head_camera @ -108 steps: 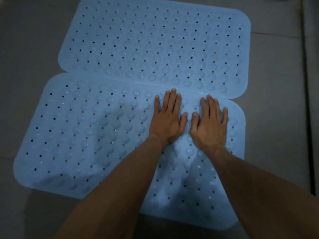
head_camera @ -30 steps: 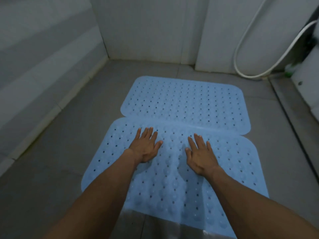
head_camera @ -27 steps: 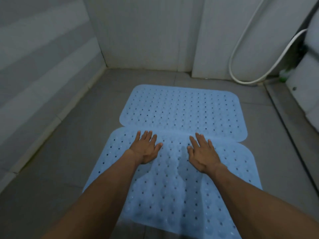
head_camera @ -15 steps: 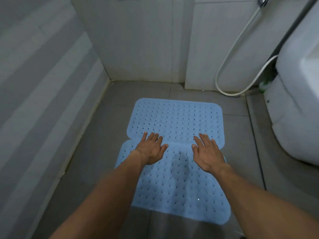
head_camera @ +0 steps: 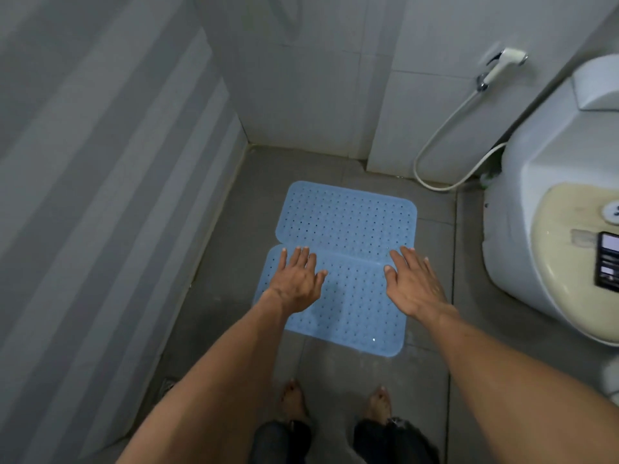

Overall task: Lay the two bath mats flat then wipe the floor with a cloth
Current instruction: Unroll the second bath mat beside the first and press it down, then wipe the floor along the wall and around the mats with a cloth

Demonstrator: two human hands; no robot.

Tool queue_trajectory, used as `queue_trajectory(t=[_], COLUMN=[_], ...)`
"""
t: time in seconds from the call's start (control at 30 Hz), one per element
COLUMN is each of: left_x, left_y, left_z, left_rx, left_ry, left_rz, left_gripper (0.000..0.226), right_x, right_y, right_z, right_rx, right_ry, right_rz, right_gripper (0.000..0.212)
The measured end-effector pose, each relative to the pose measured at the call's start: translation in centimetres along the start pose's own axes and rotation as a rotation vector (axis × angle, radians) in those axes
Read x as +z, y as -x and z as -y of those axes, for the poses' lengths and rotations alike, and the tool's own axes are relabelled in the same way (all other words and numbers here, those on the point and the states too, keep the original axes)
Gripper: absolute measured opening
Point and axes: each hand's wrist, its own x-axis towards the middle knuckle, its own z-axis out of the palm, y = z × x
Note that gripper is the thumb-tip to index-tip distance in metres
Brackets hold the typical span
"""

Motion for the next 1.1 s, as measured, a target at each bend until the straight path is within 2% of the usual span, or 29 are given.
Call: queue_trajectory(t=[0.17, 0.33, 0.53, 0.7, 1.1], left_x=[-5.0, -8.8, -11.5, -13.5, -17.3], left_y=[4.1, 7.7, 12.6, 17.1, 34.9], left_z=[0.7, 0.8, -1.9, -3.5, 3.0], left_rx=[-0.084, -0.266, -0.453, -0.511, -0.887], left_ry=[0.104, 0.143, 0.182, 0.196, 0.172], left_rz=[-0.139, -0.246, -0.364, -0.467, -0.802], left_gripper=[0.064, 0.063, 0.062, 0.062, 0.061], right_x=[-4.5, -7.3, -12.3, -16.2, -17.6], right_y=[2.5, 3.6, 4.3, 4.6, 13.0], right_z=[4.0, 6.2, 6.5, 8.8, 26.8], right_rx=[-0.041, -0.156, -0.322, -0.458, -0.875], right_ry=[-0.066, -0.071, -0.028, -0.009, -0.003], right_rz=[-0.071, -0.039, -0.068, -0.095, -0.152], right_gripper=[0.056, 0.057, 0.057, 0.057, 0.051])
